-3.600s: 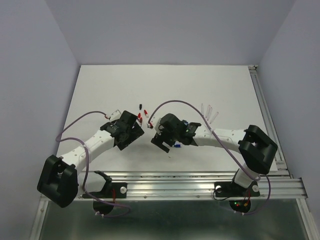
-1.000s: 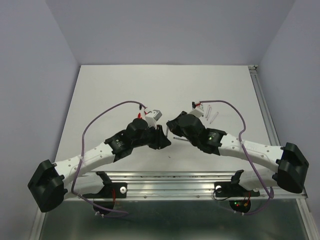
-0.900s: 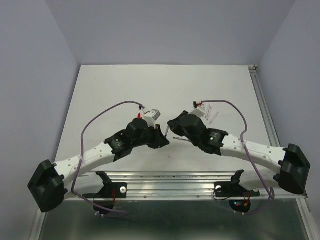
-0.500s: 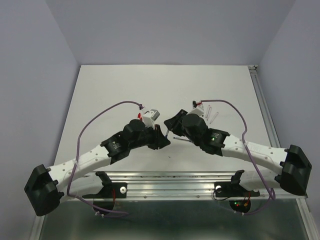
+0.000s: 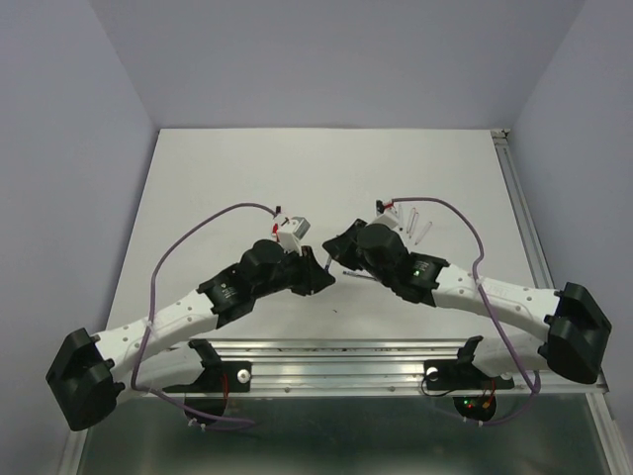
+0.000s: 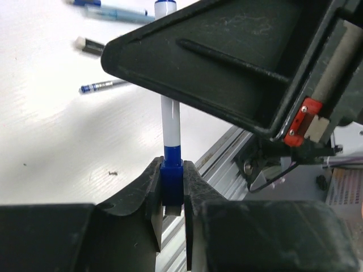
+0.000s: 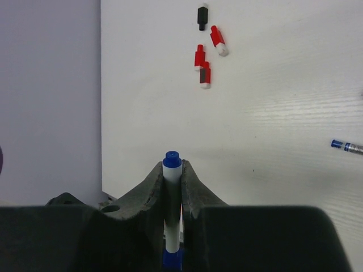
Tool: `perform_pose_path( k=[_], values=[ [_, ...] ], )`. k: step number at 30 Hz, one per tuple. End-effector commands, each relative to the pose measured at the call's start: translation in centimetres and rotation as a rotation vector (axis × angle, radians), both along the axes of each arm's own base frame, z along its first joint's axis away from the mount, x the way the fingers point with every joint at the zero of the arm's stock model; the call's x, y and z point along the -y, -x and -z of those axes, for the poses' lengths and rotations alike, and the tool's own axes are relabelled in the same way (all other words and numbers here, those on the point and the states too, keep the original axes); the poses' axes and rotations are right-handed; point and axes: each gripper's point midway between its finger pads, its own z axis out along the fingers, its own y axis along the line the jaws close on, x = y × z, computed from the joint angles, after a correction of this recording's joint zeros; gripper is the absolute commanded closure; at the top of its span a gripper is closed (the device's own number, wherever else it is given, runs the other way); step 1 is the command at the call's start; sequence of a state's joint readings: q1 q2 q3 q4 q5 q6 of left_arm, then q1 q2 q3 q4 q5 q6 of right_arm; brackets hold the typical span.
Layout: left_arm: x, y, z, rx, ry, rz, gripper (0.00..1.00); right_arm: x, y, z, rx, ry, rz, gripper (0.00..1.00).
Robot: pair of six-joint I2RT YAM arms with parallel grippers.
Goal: Open the pen caps
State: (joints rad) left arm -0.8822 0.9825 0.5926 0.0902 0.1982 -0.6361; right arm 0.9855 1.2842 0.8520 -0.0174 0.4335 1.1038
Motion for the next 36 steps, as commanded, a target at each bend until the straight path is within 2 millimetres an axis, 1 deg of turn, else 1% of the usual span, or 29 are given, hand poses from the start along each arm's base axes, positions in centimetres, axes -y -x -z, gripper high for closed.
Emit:
perform_pose_path(
  k=[1, 2, 3, 4, 5, 6, 7, 8, 9, 10, 11, 14, 15, 16, 18, 19, 20, 21, 22, 23, 24, 25, 26, 28, 29, 30, 31, 35, 36],
  values=[
    [-0.3, 0.9, -1.2, 0.025, 0.093, 0.003, 1.0, 5.5, -6.2, -1.9, 0.073, 0.074, 0.198, 0.99],
    [-0.5, 1.3, -0.4, 0.004, 0.091, 0.003, 1.0, 8.1, -8.4, -2.3, 0.08, 0.085, 0.268, 0.99],
    [-0.6, 2.0, 0.3, -0.027, 0.094, 0.013, 1.0, 9.7, -9.4, -2.3, 0.081, 0.131, 0.301, 0.99],
    [-1.2, 2.7, 1.8, -0.057, 0.081, 0.012, 1.0, 11.0, -10.8, -3.4, 0.097, 0.146, 0.356, 0.99],
    [-1.3, 3.3, 2.4, -0.074, 0.081, 0.022, 1.0, 13.5, -12.5, -4.0, 0.103, 0.174, 0.42, 0.99],
    [-1.7, 4.2, 3.2, -0.103, 0.087, 0.026, 1.0, 14.9, -13.3, -3.2, 0.079, 0.234, 0.442, 0.99],
    [-1.9, 4.6, 3.5, -0.112, 0.095, 0.029, 1.0, 15.9, -14.1, -3.5, 0.076, 0.248, 0.464, 0.99],
    [-2.0, 5.0, 3.6, -0.119, 0.107, 0.035, 1.0, 17.8, -15.4, -4.8, 0.085, 0.241, 0.506, 0.99],
    [-2.0, 5.6, 3.5, -0.132, 0.123, 0.042, 1.0, 18.8, -15.9, -5.0, 0.089, 0.252, 0.518, 0.99],
    [-2.3, 5.9, 3.5, -0.129, 0.138, 0.039, 1.0, 19.1, -16.3, -5.1, 0.087, 0.243, 0.502, 0.99],
    [-2.4, 6.0, 3.6, -0.135, 0.142, 0.034, 1.0, 20.3, -16.9, -5.5, 0.09, 0.242, 0.52, 0.99],
    [-3.2, 5.2, 4.1, -0.144, 0.105, -0.036, 1.0, 21.2, -16.7, -4.0, 0.039, 0.305, 0.509, 0.99],
    [-3.6, 4.3, 4.7, -0.143, 0.064, -0.092, 1.0, 21.5, -16.0, -2.3, 0.005, 0.339, 0.497, 0.99],
    [-3.8, 3.7, 4.4, -0.144, 0.035, -0.123, 1.0, 21.8, -15.6, -1.5, -0.012, 0.348, 0.5, 0.99],
    [-4.2, 2.2, 4.4, -0.129, -0.022, -0.197, 1.0, 22.9, -14.6, -0.1, -0.038, 0.366, 0.521, 0.96],
    [-4.1, 1.1, 4.0, -0.128, -0.06, -0.23, 0.98, 23.7, -13.7, 1.8, -0.084, 0.389, 0.53, 0.95],
    [-4.2, 0.4, 3.9, -0.109, -0.093, -0.244, 0.98, 24.9, -13.4, 2.5, -0.106, 0.392, 0.551, 0.94],
    [-4.5, -0.8, 4.6, -0.108, -0.147, -0.287, 0.93, 25.6, -13.0, 2.8, -0.117, 0.387, 0.562, 0.94],
    [-4.8, -2.4, 3.6, -0.095, -0.157, -0.33, 0.92, 26.6, -12.3, 4.5, -0.158, 0.388, 0.563, 0.94],
    [-5.3, -3.4, 3.7, -0.075, -0.189, -0.35, 0.91, 26.9, -12.1, 4.8, -0.154, 0.382, 0.557, 0.94],
    [-5.5, -4.3, 3.8, -0.078, -0.202, -0.369, 0.91, 27.2, -11.7, 5.6, -0.171, 0.379, 0.555, 0.94],
    [-6.4, -6.4, 4.0, -0.09, -0.221, -0.422, 0.91, 28.0, -11.0, 7.0, -0.205, 0.387, 0.554, 0.94],
    [-6.7, -7.2, 4.3, -0.097, -0.234, -0.433, 0.91, 27.9, -10.7, 7.8, -0.217, 0.388, 0.544, 0.94],
    [-7.5, -9.1, 5.2, -0.113, -0.28, -0.468, 0.91, 29.0, -10.4, 9.4, -0.258, 0.381, 0.567, 0.92],
    [-7.9, -9.7, 5.6, -0.119, -0.298, -0.486, 0.91, 29.4, -9.8, 10.7, -0.291, 0.37, 0.563, 0.91],
    [-8.6, -10.9, 6.2, -0.136, -0.332, -0.509, 0.91, 29.5, -10.0, 11.0, -0.291, 0.355, 0.563, 0.91],
    [-8.7, -11.4, 6.6, -0.148, -0.346, -0.516, 0.91, 29.7, -9.8, 12.1, -0.315, 0.357, 0.56, 0.91],
    [-9.3, -13.0, 8.0, -0.197, -0.407, -0.546, 0.92, 30.0, -9.8, 14.2, -0.355, 0.346, 0.549, 0.91],
    [-9.6, -13.4, 8.2, -0.202, -0.42, -0.564, 0.91, 30.2, -9.9, 14.5, -0.354, 0.344, 0.55, 0.9]
  ],
)
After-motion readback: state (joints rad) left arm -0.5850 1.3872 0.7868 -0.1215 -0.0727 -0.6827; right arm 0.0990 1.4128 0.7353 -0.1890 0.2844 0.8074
